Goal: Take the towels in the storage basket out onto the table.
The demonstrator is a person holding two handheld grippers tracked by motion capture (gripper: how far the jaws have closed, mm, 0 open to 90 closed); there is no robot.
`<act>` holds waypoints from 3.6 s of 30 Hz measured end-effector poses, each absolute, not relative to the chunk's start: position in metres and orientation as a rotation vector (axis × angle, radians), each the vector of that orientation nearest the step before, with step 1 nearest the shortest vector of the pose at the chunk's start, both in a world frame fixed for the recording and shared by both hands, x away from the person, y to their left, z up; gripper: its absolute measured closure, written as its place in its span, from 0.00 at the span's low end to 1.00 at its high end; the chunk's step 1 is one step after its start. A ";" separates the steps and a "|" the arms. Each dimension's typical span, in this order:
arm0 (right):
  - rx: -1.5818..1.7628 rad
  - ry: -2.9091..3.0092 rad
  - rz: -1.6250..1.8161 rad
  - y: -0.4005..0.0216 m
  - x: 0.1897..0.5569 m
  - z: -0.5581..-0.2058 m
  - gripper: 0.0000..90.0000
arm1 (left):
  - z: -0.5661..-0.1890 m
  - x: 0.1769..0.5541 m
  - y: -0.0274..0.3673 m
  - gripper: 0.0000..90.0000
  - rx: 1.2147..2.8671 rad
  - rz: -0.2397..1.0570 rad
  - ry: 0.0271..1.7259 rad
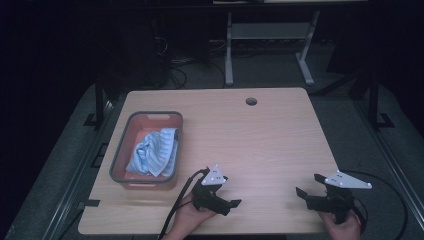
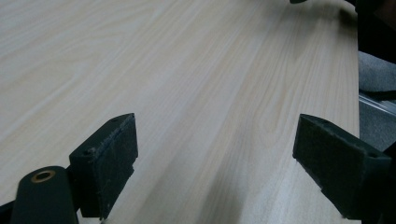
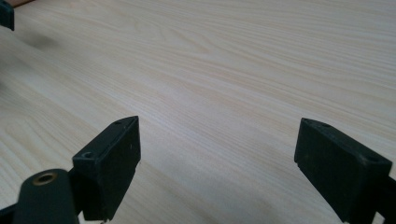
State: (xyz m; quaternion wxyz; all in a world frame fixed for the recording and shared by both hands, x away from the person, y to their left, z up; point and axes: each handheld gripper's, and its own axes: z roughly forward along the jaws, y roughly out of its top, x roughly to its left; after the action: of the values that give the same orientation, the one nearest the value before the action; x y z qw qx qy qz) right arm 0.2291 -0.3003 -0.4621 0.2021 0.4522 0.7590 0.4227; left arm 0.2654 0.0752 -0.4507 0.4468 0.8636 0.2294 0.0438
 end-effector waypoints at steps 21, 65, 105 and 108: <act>1.223 2.125 1.176 -0.293 0.230 -0.458 0.16 | -0.401 0.298 0.079 0.15 2.171 0.023 0.563; 1.183 2.135 1.175 -0.285 0.227 -0.452 0.16 | -0.328 0.335 0.197 0.16 2.161 0.236 0.843; 1.172 2.141 1.180 -0.284 0.227 -0.452 0.16 | -0.359 0.364 0.278 0.16 2.158 0.351 1.299; 1.174 2.144 1.179 -0.283 0.227 -0.452 0.16 | -0.363 0.366 0.274 0.17 2.198 0.368 1.318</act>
State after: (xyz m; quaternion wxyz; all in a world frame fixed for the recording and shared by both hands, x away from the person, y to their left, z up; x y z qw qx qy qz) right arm 0.2275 -0.2834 -0.4517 0.2123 0.4226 0.7721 0.4246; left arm 0.3655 0.2742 -0.3632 0.2727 0.8167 0.4898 0.1367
